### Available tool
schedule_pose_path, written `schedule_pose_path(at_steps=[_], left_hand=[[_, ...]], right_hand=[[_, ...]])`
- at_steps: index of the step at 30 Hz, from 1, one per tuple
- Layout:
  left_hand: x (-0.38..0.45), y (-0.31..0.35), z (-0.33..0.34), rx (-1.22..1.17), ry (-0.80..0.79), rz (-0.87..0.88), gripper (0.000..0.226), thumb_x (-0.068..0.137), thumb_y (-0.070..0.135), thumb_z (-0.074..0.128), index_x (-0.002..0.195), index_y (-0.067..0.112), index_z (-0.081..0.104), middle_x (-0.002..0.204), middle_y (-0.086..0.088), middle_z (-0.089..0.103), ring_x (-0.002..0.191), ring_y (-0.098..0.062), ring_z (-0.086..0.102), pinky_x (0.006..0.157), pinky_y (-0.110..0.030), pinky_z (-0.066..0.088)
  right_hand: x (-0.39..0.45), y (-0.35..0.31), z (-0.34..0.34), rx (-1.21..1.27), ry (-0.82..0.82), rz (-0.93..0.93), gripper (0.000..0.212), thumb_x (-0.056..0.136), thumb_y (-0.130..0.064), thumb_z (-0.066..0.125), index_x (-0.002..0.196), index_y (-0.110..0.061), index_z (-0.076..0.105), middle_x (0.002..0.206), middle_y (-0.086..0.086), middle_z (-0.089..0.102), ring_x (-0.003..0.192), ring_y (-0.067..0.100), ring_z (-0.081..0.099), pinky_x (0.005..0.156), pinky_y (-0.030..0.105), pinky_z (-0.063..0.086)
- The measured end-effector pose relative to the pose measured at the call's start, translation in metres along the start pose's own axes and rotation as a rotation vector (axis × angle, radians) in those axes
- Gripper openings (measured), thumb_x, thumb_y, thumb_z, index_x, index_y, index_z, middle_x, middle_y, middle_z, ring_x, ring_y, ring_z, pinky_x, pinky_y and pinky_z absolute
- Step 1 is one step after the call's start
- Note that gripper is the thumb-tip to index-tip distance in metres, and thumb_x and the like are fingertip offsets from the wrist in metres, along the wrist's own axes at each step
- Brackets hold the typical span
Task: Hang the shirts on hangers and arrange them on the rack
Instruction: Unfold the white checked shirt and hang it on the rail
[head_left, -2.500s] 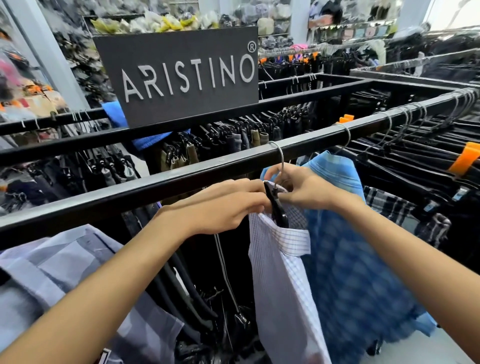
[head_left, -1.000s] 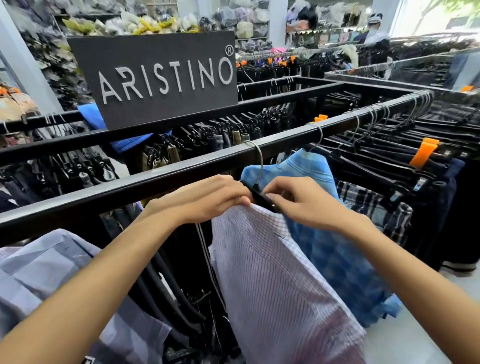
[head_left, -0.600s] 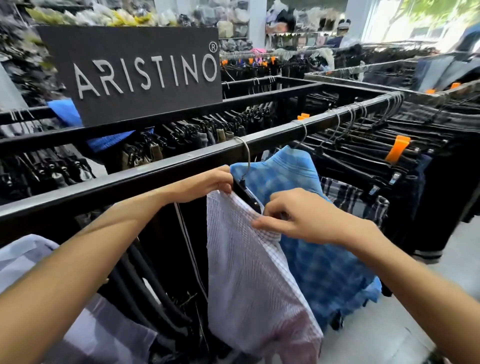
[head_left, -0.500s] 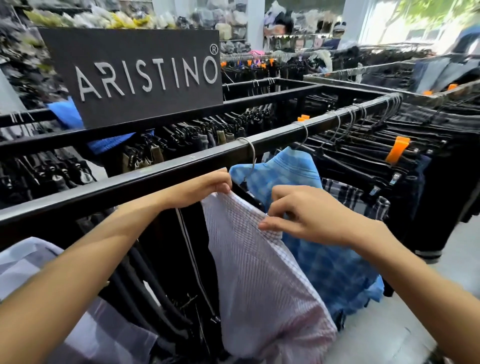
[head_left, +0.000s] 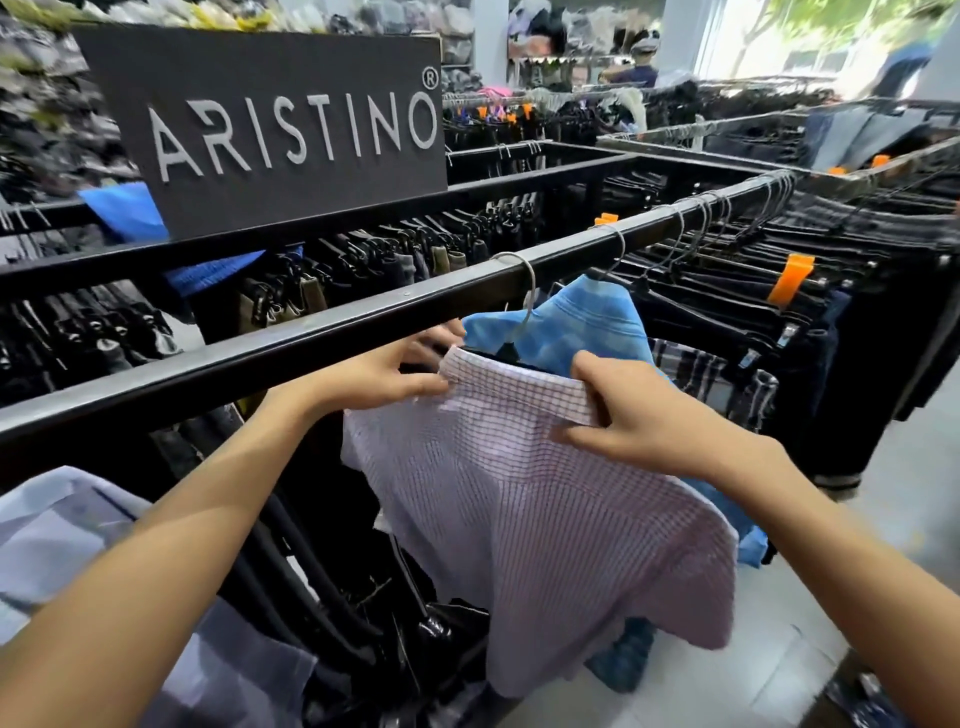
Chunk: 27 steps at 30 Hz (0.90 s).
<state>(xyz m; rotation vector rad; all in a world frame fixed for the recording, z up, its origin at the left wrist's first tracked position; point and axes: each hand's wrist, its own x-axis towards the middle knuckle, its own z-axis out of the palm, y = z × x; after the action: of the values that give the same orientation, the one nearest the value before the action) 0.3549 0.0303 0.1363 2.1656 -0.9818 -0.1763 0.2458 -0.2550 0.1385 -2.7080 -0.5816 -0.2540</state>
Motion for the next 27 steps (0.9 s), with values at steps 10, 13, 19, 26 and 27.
schedule_pose_path(at_steps=[10,13,19,26,27], left_hand=[[-0.054,-0.123,0.009,0.168,0.142,-0.377,0.03,0.091,0.02,0.075,0.078,0.046,0.07,0.08,0.03,0.071,0.076,0.017,0.06,0.074,-0.013,0.046],[-0.058,-0.131,0.023,0.202,0.229,-0.445,0.026,0.091,0.028,0.074,0.072,0.042,0.065,0.078,0.013,0.072,0.082,-0.003,0.066,0.07,-0.022,0.046],[-0.049,-0.126,0.018,0.292,0.311,-0.512,0.018,0.087,0.034,0.076,0.074,0.023,0.07,0.071,-0.001,0.069,0.082,-0.021,0.07,0.066,-0.034,0.043],[-0.025,-0.083,-0.004,0.223,0.245,-0.388,0.017,0.081,0.05,0.062,0.097,0.053,0.065,0.097,0.03,0.07,0.102,-0.003,0.065,0.096,-0.044,0.052],[-0.024,-0.076,-0.004,0.253,0.236,-0.37,0.019,0.078,0.054,0.059,0.096,0.053,0.065,0.098,0.03,0.069,0.103,-0.004,0.065,0.097,-0.045,0.051]], right_hand=[[-0.032,0.024,0.025,0.174,0.141,0.12,0.054,0.091,-0.02,0.075,0.14,-0.02,0.051,0.112,-0.007,0.077,0.108,0.006,0.07,0.096,0.028,0.052],[-0.034,0.026,0.026,0.18,0.205,0.104,0.034,0.09,-0.017,0.076,0.122,-0.017,0.067,0.107,-0.015,0.076,0.106,-0.005,0.066,0.092,0.022,0.051],[-0.036,0.025,0.026,0.15,0.208,0.102,0.02,0.09,-0.025,0.076,0.109,-0.02,0.075,0.096,-0.014,0.077,0.094,0.0,0.07,0.083,0.025,0.053],[-0.059,0.027,0.032,0.162,0.122,0.188,0.024,0.095,-0.032,0.067,0.118,-0.029,0.072,0.098,-0.032,0.069,0.094,-0.018,0.061,0.079,0.008,0.045],[-0.066,0.027,0.036,0.173,0.132,0.203,0.027,0.095,-0.036,0.063,0.121,-0.03,0.07,0.098,-0.035,0.067,0.093,-0.018,0.061,0.078,0.007,0.045]])
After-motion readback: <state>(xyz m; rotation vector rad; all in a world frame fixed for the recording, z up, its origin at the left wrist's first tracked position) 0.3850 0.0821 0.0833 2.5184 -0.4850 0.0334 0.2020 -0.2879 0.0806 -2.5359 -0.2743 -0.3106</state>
